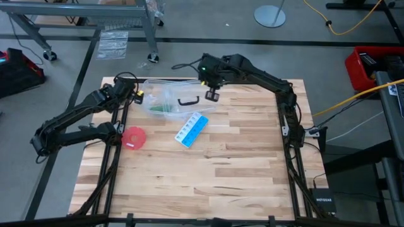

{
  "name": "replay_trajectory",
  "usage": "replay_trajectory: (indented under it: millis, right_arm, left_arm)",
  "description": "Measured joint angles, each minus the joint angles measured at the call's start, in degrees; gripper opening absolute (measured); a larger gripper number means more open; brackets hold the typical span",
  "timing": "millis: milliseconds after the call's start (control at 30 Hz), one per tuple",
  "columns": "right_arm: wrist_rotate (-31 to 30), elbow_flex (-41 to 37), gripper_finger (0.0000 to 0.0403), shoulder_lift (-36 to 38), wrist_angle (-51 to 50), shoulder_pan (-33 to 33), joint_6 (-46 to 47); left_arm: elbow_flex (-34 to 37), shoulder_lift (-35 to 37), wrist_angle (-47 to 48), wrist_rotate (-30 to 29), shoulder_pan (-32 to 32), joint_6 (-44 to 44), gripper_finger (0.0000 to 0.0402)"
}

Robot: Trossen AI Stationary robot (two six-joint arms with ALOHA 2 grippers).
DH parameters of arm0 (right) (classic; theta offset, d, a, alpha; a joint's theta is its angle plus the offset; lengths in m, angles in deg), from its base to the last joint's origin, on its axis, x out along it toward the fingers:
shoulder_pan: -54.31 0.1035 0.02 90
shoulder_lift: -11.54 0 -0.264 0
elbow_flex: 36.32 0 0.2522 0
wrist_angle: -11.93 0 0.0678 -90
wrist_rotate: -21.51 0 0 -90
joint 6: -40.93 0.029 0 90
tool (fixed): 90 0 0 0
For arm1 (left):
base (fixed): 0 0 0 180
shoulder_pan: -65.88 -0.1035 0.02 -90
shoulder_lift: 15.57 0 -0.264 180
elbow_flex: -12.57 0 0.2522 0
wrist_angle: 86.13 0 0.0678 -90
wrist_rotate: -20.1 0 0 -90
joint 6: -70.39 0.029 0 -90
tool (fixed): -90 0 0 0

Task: Roll bandage
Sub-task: Close the transparent container

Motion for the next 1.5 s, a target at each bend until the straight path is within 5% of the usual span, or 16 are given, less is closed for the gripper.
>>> replay_trajectory:
  millis: [267, 733, 967, 1500]
  right_arm:
    - [-0.11, -1.61, 0.0002, -0.17, -13.36, -2.64, 4.73]
    - [3.45, -11.85, 0.0001, -0.18, -12.78, -4.40, 7.21]
    - [3.90, -19.42, 0.0001, -0.25, -7.23, -4.36, 7.42]
    - [20.40, -19.67, 0.0001, -0.25, 6.22, -4.28, 10.46]
  left_arm:
    - [0.00, -0.02, 1.50, 0.37, -1.16, 0.04, 0.0000]
    - [0.00, -0.46, 1.83, 1.89, -1.16, 0.32, 0.0000]
    - [0.00, -0.50, 1.88, 1.95, -1.16, 0.36, 0.0000]
    - [0.00, -0.50, 1.96, 2.67, -1.16, 0.33, 0.0000]
